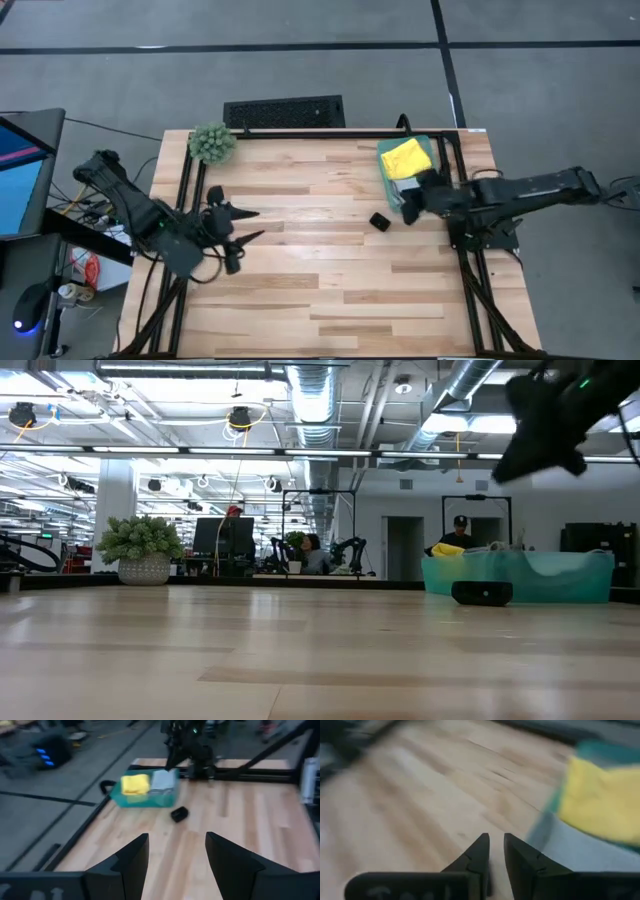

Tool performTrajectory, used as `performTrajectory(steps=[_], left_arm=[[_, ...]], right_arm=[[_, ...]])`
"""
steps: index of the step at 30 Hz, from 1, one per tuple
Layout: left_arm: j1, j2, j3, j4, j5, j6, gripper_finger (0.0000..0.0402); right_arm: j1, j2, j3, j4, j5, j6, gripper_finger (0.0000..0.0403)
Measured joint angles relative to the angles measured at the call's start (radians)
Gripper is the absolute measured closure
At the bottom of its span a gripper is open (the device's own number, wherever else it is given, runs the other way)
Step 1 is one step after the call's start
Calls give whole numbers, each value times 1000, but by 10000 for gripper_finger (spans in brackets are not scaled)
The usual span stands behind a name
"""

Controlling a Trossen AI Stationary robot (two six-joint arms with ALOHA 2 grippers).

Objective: Fold microfiber towels
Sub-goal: Return to Home Position

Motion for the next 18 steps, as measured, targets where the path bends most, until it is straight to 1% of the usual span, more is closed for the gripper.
performTrajectory(steps=[2,4,6,9,10,11,13,15,17,18], left_arm=[[-7,-53,-24,15,53,24,212],[-16,-123,-84,30,63,32,212],[-25,-205,-176,74,56,25,212],[-45,-345,-373,182,57,5,212],[-52,-391,-444,238,73,5,212],[-57,-437,-516,292,100,5,212],[-64,-525,-645,420,169,22,212],[-70,-611,-758,548,241,77,212],[-72,-699,-848,646,280,134,212],[-71,-745,-887,683,285,163,212]], right_arm=[[72,-86,0,7,13,-52,322],[164,-155,-12,36,56,-112,322],[266,-225,-56,82,161,-142,322],[410,-326,-161,174,386,-143,322],[451,-354,-200,205,438,-143,322],[488,-378,-237,239,468,-148,322],[553,-419,-303,324,487,-186,322],[605,-453,-353,436,496,-251,322],[643,-483,-394,586,497,-363,322],[656,-496,-414,699,485,-440,322]])
